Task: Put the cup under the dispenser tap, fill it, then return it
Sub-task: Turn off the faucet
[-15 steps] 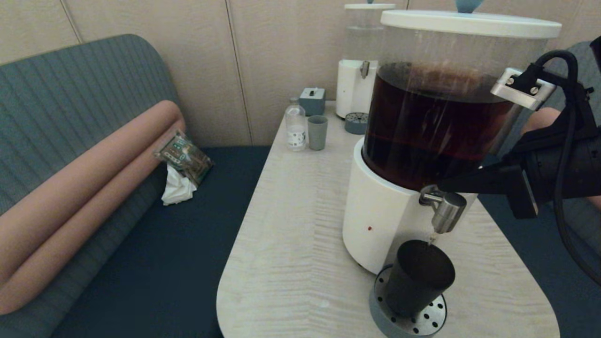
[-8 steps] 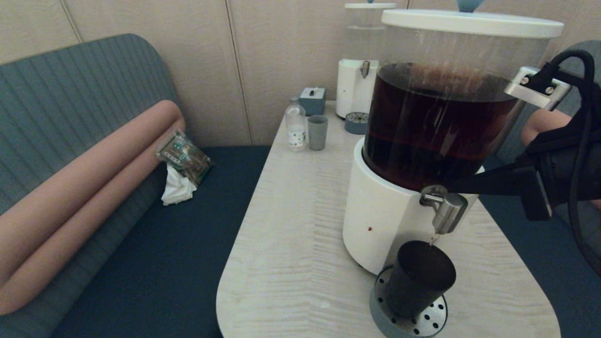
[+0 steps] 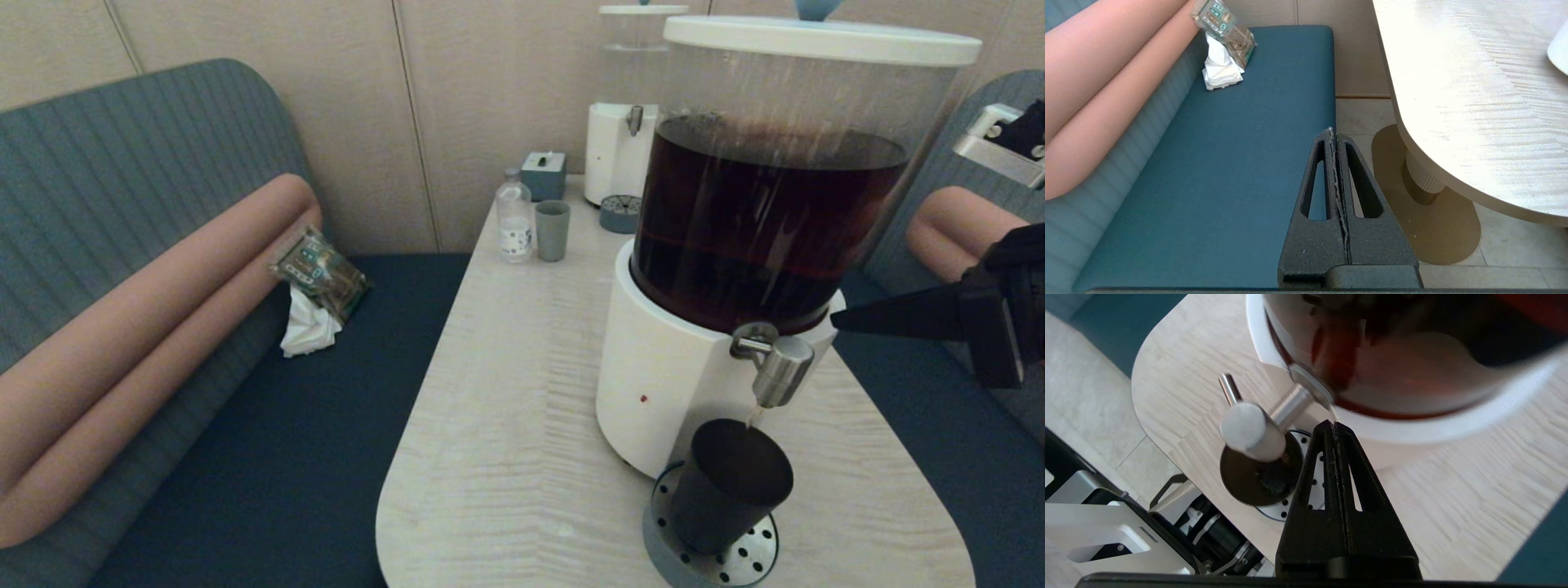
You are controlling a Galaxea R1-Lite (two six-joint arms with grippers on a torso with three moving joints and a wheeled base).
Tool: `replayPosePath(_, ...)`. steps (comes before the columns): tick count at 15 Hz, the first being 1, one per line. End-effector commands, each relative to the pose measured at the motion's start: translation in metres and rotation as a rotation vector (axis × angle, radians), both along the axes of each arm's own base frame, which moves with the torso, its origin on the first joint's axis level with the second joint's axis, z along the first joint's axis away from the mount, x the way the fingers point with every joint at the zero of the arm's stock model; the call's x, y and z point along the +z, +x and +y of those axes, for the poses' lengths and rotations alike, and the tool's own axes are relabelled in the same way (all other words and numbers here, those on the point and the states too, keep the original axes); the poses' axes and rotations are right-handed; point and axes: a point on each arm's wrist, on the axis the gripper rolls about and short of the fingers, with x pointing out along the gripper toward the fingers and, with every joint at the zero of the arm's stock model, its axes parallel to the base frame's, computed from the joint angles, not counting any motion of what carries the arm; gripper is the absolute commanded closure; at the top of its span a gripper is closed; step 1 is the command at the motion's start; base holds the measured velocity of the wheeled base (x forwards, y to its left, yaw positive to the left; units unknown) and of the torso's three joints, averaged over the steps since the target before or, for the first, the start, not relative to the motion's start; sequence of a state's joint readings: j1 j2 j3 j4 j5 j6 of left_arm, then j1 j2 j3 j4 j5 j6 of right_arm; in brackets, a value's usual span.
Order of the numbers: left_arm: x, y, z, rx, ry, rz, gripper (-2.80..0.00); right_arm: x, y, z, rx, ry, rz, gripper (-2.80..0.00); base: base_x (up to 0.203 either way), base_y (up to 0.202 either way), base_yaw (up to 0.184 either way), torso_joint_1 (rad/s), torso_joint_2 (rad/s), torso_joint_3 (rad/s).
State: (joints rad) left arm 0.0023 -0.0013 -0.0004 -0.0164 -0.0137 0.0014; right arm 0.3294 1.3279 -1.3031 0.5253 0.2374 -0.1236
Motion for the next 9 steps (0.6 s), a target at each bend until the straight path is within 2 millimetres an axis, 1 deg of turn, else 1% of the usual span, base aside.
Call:
replayPosePath(1, 0.000, 0.000, 0.000, 0.000, 0.000, 0.000, 0.00, 0.004, -0.013, -0.009, -0.025, 0.009, -0.026, 0.00, 0.000, 0.000, 0.000, 0.000, 0.00, 0.000)
replayPosePath(3, 0.000, 0.000, 0.000, 0.001, 0.000, 0.001, 0.00, 0.007, -0.024, -0.021, -0.075, 0.016, -0.051, 0.00, 0.000, 0.000, 0.000, 0.000, 0.00, 0.000)
replayPosePath(5, 0.000, 0.000, 0.000, 0.001, 0.000, 0.001, 0.00, 0.015, -0.043, -0.032, -0.115, 0.029, -0.099, 0.00, 0.000, 0.000, 0.000, 0.000, 0.00, 0.000)
replayPosePath(7, 0.000, 0.000, 0.000, 0.000, 0.000, 0.001, 0.00, 0.023, -0.070, -0.044, -0.170, 0.046, -0.168, 0.00, 0.000, 0.000, 0.000, 0.000, 0.00, 0.000)
replayPosePath(9, 0.000, 0.000, 0.000, 0.000, 0.000, 0.001, 0.00, 0.026, -0.100, -0.053, -0.226, 0.055, -0.240, 0.00, 0.000, 0.000, 0.000, 0.000, 0.00, 0.000)
